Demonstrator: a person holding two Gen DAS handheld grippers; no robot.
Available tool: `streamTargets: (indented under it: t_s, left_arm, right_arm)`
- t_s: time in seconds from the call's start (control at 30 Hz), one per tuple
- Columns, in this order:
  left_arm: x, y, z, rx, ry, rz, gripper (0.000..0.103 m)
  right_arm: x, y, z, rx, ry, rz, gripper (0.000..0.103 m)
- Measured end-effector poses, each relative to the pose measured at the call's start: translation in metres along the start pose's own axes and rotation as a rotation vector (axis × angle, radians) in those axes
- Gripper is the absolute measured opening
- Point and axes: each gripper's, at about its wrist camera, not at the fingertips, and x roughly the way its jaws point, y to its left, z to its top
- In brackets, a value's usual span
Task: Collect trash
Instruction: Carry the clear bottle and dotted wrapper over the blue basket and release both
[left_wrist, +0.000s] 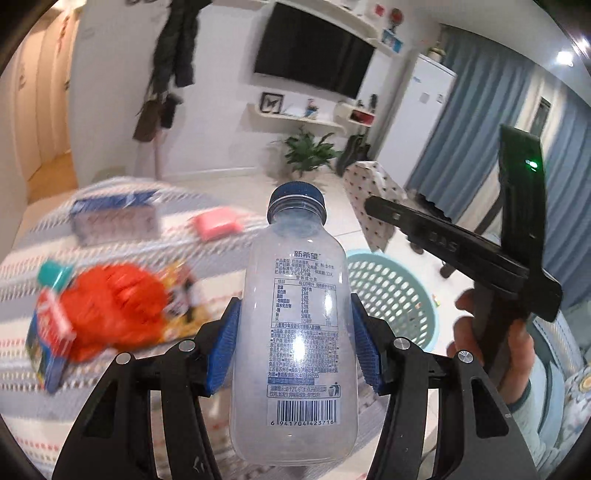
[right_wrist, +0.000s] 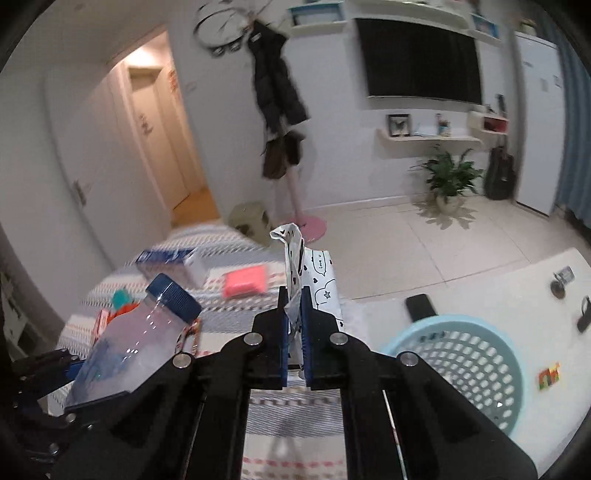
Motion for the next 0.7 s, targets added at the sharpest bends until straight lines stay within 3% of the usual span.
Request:
streamTargets:
  t_s: [0.33, 0.5, 0.7]
  left_arm:
    - [0.06, -0.072, 0.026, 0.084, 0.037, -0.155, 0.055]
    - [0.099, -0.098, 0.024, 0.13, 0.081, -0.191, 0.055]
    - [0.145, -0.116, 0.009, 0.148, 0.173, -0.175, 0.055]
  right_arm:
    - [-0.053, -0.097, -0.023, 0.141, -0.03, -0.136, 0.004]
    - [-0.051, -0.135, -0.045, 0.215, 0.024, -0.173, 0.004]
    - [-0.03, -0.168, -0.082, 0.317, 0.131, -0.201, 0.004]
